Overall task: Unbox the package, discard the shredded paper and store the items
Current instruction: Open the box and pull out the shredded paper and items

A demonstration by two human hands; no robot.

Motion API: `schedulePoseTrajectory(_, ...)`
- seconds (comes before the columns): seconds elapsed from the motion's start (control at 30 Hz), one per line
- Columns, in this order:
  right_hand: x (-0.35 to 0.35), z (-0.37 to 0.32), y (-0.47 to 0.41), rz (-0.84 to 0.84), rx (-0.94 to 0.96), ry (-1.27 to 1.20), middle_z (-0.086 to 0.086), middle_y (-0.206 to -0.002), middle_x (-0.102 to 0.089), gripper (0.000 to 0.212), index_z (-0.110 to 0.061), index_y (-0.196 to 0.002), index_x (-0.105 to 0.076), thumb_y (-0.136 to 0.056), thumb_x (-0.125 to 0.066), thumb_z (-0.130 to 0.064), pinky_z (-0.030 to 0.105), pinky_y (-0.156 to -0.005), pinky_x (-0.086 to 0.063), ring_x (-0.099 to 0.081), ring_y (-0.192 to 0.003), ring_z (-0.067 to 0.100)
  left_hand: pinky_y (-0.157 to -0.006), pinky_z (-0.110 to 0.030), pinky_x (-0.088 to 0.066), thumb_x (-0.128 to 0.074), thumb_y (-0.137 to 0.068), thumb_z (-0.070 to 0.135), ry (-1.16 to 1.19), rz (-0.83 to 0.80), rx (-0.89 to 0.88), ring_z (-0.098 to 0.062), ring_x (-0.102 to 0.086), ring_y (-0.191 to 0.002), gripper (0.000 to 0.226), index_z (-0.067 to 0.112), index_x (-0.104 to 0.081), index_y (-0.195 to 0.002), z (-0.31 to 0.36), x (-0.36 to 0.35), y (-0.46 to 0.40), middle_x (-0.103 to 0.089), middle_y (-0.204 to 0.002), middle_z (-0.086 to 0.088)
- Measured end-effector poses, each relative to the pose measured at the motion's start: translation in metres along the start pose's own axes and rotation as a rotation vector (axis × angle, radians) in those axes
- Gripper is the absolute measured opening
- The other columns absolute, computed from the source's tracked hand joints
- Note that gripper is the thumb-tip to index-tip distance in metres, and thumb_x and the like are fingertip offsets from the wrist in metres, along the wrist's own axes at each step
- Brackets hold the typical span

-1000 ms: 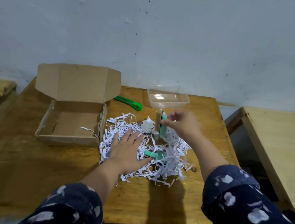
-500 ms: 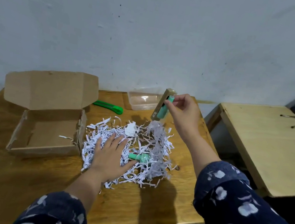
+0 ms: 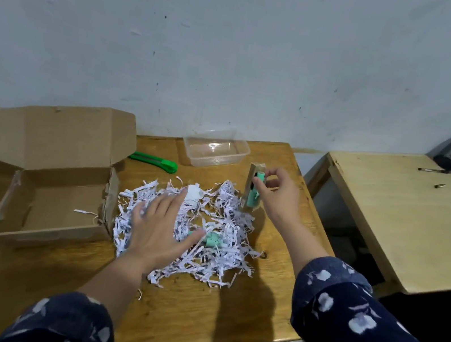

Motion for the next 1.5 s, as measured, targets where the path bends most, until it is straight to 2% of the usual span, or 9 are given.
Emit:
schedulePoseTrajectory(0.23, -0.022, -0.027, 0.002, -0.064, 0.042, -0.141, -0.004, -0.076, -0.06, 0.015, -0.018, -0.09, -0.059, -0.083, -0.07, -0.025, 0.025, -0.055, -0.052, -0.061, -0.069, 0.011, -0.11, -0.038, -0.014, -0.05, -0.084, 0.066, 0.209, 0.051, -0.06, -0.008, -0.042, -0.126, 0.066, 0.034, -0.039, -0.14, 0.067, 0.037, -0.041, -0.049, -0.138, 0.014)
schedulePoseTrajectory(0.4, -0.047, -0.027, 0.002, -0.154, -0.01, -0.362, 0.002, -0.08, -0.068, 0.004, -0.015, -0.086, -0.069, -0.083, -0.07, -0.018, 0.035, -0.068, -0.059, -0.067, -0.075, 0.019, -0.085, -0.035, -0.052, -0.067, -0.086, 0.037, 0.551, 0.074, 0.112, -0.011, -0.061, -0.089, 0.037, 0.024, -0.059, -0.12, 0.053, 0.036, -0.048, -0.067, -0.099, 0.009)
schedulePoseTrajectory(0.57, -0.076, -0.006, 0.009, -0.243, -0.15, -0.291, 0.002, -0.079, -0.069, 0.007, -0.011, -0.088, -0.071, -0.086, -0.065, -0.007, 0.021, -0.063, -0.052, -0.062, -0.068, 0.013, -0.074, -0.025, -0.055, -0.068, -0.086, 0.033, 0.705, 0.083, 0.193, -0.008, -0.064, -0.086, 0.041, 0.016, -0.058, -0.122, 0.018, 0.037, -0.047, -0.069, -0.107, 0.004)
schedulePoseTrajectory(0.8, -0.106, -0.041, 0.021, -0.29, 0.147, 0.1, 0.0, -0.126, -0.056, 0.028, -0.026, -0.11, -0.065, -0.082, -0.069, -0.024, 0.037, -0.094, -0.046, -0.054, -0.112, 0.021, -0.07, -0.02, -0.051, -0.069, -0.086, 0.023, 0.886, 0.177, 0.297, -0.006, -0.062, -0.082, 0.036, 0.01, -0.057, -0.117, -0.022, 0.057, -0.046, -0.065, -0.103, 0.002)
schedulePoseTrajectory(0.97, -0.106, -0.07, 0.034, -0.295, 0.262, 0.014, -0.01, -0.102, -0.064, 0.046, -0.023, -0.118, -0.06, -0.075, -0.076, -0.032, 0.031, -0.078, -0.049, -0.056, -0.087, 0.008, -0.075, -0.03, -0.057, -0.069, -0.086, 0.025, 1.019, 0.134, 0.3, -0.009, -0.067, -0.086, 0.024, 0.014, -0.06, -0.104, -0.01, 0.049, -0.049, -0.07, -0.104, -0.002)
schedulePoseTrajectory(1.1, -0.076, -0.053, 0.024, -0.143, 0.201, 0.002, -0.006, -0.095, -0.068, 0.034, -0.017, -0.114, -0.064, -0.081, -0.072, -0.023, 0.03, -0.066, -0.056, -0.06, -0.074, 0.006, -0.088, -0.029, -0.05, -0.061, -0.09, 0.039, 0.872, 0.01, 0.204, -0.013, -0.061, -0.107, 0.048, 0.012, -0.054, -0.129, 0.019, 0.034, -0.058, -0.063, -0.121, 0.002)
schedulePoseTrajectory(1.2, -0.045, -0.019, 0.015, -0.071, 0.112, 0.098, 0.0, -0.103, -0.07, 0.037, -0.014, -0.116, -0.065, -0.081, -0.072, -0.024, 0.014, -0.054, -0.041, -0.061, -0.075, 0.008, -0.098, -0.04, -0.048, -0.052, -0.092, 0.048, 0.625, -0.075, 0.061, -0.015, -0.056, -0.119, 0.053, 0.022, -0.046, -0.138, 0.04, 0.015, -0.056, -0.057, -0.134, 0.003)
schedulePoseTrajectory(1.37, 0.006, 0.052, 0.015, 0.059, -0.151, 0.302, 0.003, -0.086, -0.067, 0.035, -0.013, -0.111, -0.067, -0.083, -0.068, -0.034, 0.029, -0.055, -0.045, -0.062, -0.071, 0.019, -0.118, -0.049, -0.013, -0.042, -0.095, 0.054, 0.154, -0.24, -0.168, -0.014, -0.019, -0.146, 0.053, 0.036, -0.034, -0.144, 0.067, -0.027, -0.037, -0.031, -0.155, 0.008)
schedulePoseTrajectory(1.5, 0.017, 0.097, 0.025, -0.005, -0.302, 0.386, 0.004, -0.09, -0.067, 0.032, -0.014, -0.112, -0.065, -0.085, -0.066, -0.031, 0.032, -0.063, -0.05, -0.061, -0.077, 0.019, -0.118, -0.053, -0.003, -0.035, -0.093, 0.063, 0.097, -0.284, -0.183, -0.01, -0.011, -0.147, 0.058, 0.039, -0.031, -0.145, 0.063, -0.049, -0.029, -0.025, -0.157, 0.012)
Point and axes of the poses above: each hand's wrist, its own y-axis away from the middle knuckle, its own x-axis out of the back of the hand, z = x × y, the point moved 10 cm from there along -y, towards the middle knuckle
